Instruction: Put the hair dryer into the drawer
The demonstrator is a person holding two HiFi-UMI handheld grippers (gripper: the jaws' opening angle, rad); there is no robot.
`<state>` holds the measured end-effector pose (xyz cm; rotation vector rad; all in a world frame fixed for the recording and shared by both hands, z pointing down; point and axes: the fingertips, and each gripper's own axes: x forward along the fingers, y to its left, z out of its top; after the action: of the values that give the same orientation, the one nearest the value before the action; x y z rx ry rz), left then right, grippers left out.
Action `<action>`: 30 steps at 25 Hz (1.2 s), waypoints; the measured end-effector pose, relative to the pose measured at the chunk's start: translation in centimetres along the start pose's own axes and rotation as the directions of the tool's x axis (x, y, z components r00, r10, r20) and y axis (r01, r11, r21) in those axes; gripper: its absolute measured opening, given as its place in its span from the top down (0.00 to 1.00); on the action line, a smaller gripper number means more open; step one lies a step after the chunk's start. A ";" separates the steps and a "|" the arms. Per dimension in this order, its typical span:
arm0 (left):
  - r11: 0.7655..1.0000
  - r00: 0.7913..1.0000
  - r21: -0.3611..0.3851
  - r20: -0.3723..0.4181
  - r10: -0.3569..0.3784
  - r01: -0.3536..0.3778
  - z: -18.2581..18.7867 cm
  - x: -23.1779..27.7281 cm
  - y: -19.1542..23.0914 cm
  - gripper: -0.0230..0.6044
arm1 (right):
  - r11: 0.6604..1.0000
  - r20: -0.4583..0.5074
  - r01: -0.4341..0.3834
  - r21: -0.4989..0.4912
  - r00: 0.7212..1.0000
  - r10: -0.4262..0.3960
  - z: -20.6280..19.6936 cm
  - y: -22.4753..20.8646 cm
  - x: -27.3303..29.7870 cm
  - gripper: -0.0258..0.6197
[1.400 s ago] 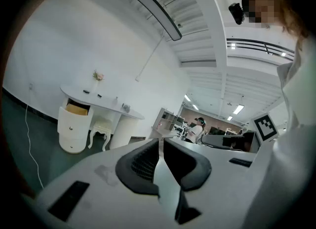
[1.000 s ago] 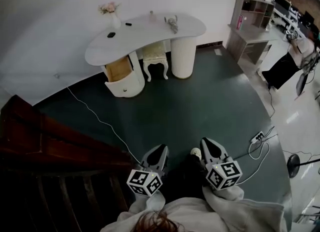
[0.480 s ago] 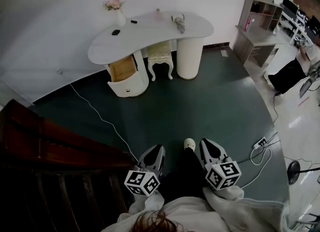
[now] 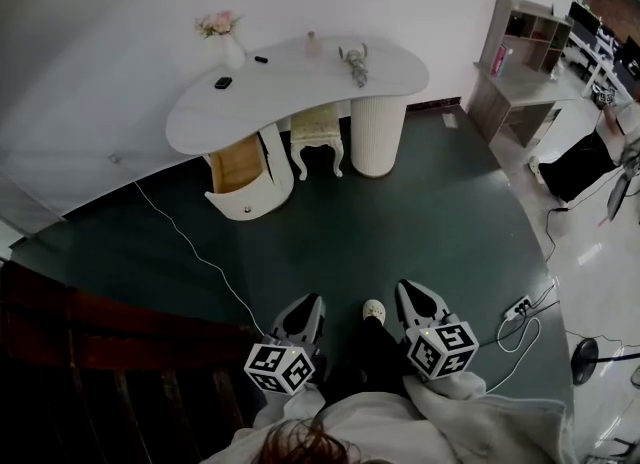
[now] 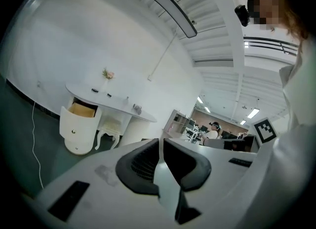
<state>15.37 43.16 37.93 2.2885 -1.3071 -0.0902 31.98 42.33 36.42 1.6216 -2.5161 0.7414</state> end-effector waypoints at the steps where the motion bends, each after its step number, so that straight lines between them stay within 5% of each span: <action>1: 1.000 1.000 0.000 0.001 0.001 -0.001 0.3 1.0 0.1 0.90 | 1.000 0.001 -0.002 -0.001 1.000 0.002 0.6 -0.6 0.6 0.88; 11: 1.000 1.000 0.000 0.025 0.018 -0.018 3.2 8.6 1.1 0.90 | 1.000 0.027 -0.009 0.000 1.000 0.009 5.4 -6.2 5.8 0.88; 30: 0.998 0.999 -0.037 0.022 0.049 -0.048 3.2 16.2 1.7 0.90 | 0.997 -0.042 -0.037 0.067 0.998 0.040 6.7 -12.7 11.7 0.88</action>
<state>21.78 27.84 38.93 2.2300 -1.3606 -0.1234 39.20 25.38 38.64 1.5624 -2.5258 0.8629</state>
